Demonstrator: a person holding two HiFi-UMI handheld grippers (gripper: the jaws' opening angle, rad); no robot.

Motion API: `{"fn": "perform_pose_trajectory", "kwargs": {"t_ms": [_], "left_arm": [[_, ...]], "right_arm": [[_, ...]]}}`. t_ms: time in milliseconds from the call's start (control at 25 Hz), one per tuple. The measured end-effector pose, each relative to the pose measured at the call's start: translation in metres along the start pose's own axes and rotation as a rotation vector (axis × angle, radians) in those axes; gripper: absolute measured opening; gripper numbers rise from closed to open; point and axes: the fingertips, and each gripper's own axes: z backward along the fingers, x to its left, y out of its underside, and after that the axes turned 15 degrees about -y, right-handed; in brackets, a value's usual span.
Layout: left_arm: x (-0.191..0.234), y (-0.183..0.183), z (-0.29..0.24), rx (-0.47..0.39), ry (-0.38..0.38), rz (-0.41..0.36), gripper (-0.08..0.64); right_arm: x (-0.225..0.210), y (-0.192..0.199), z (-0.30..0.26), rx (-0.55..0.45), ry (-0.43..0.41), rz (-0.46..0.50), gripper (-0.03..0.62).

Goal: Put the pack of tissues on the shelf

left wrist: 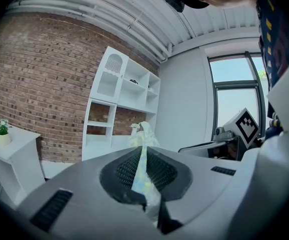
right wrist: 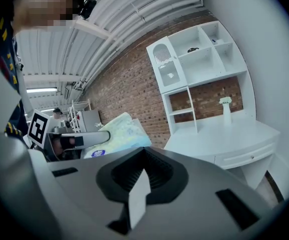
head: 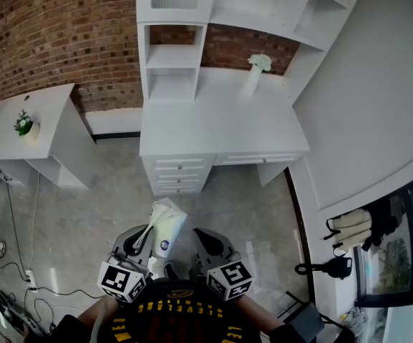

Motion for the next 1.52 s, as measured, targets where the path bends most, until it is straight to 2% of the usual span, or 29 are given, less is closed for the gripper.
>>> {"fn": "perform_pose_trajectory", "kwargs": {"t_ms": [240, 800, 1280, 1520], "left_arm": [[0.013, 0.004, -0.003, -0.011, -0.016, 0.024, 0.006], [0.048, 0.002, -0.033, -0.007, -0.102, -0.002, 0.008], [0.043, -0.010, -0.114, 0.006, -0.106, 0.001, 0.007], [0.038, -0.017, -0.156, 0.010, -0.124, -0.009, 0.006]], "right_arm": [[-0.002, -0.002, -0.012, 0.015, 0.002, 0.014, -0.002], [-0.031, -0.013, -0.055, 0.002, -0.053, 0.000, -0.002], [-0.107, -0.034, -0.075, 0.023, -0.058, -0.008, -0.002], [-0.147, -0.048, -0.086, 0.014, -0.088, -0.022, -0.002]]}}
